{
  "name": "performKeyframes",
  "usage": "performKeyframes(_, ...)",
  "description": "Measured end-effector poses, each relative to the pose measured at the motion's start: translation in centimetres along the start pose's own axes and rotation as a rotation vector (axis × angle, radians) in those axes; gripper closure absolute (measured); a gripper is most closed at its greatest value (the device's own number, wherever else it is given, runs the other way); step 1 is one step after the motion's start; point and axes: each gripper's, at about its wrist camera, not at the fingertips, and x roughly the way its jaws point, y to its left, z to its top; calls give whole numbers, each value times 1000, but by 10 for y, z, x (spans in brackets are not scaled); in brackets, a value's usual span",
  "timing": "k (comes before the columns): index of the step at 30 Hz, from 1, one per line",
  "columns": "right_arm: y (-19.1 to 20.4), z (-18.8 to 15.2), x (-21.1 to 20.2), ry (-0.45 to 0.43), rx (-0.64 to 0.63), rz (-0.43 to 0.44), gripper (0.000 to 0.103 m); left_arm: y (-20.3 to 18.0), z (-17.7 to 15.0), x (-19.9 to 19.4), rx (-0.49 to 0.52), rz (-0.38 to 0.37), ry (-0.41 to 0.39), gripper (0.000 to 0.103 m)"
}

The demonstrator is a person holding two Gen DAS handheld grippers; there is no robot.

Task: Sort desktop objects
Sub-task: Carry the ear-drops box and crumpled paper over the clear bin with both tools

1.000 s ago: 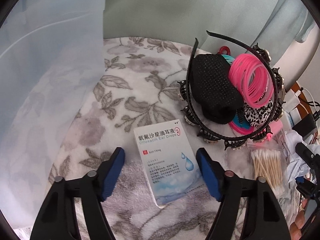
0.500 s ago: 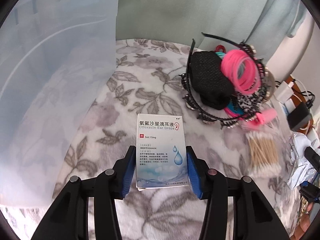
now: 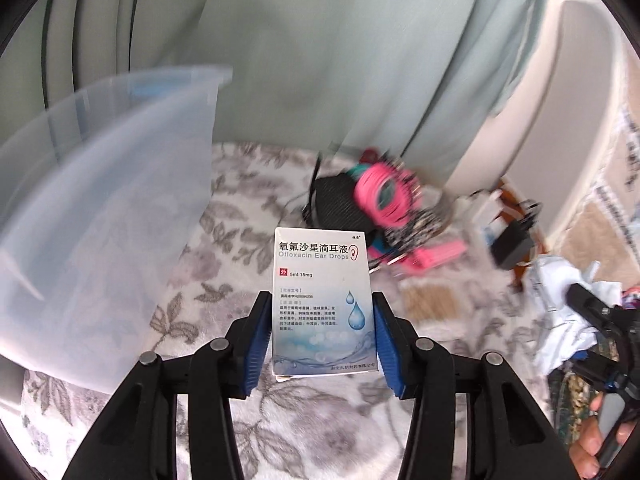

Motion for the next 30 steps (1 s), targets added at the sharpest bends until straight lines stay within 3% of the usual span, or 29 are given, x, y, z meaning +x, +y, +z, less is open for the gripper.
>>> performKeyframes(3,21,-3,-10,-15,-47,24,20,-1,4,-22,35,-20,-52,53)
performKeyframes(6,69,-5,24,-8,-82,45,20,3,4,-42,44,-45,-101,53)
performKeyframes(10,106,-3,30,-5,-141,77,20,13,7,-73,52,-92,-185,53)
performKeyframes(18,162,-9,46,30,-242,146,20,50,15,-116,-8,-147,-296,53)
performKeyframes(21,180,-9,55,44,-268,173,20,65,18,-125,-27,-137,-328,53)
performKeyframes(30,232,-15,98,111,-379,267,20,126,26,-132,-136,16,-362,53)
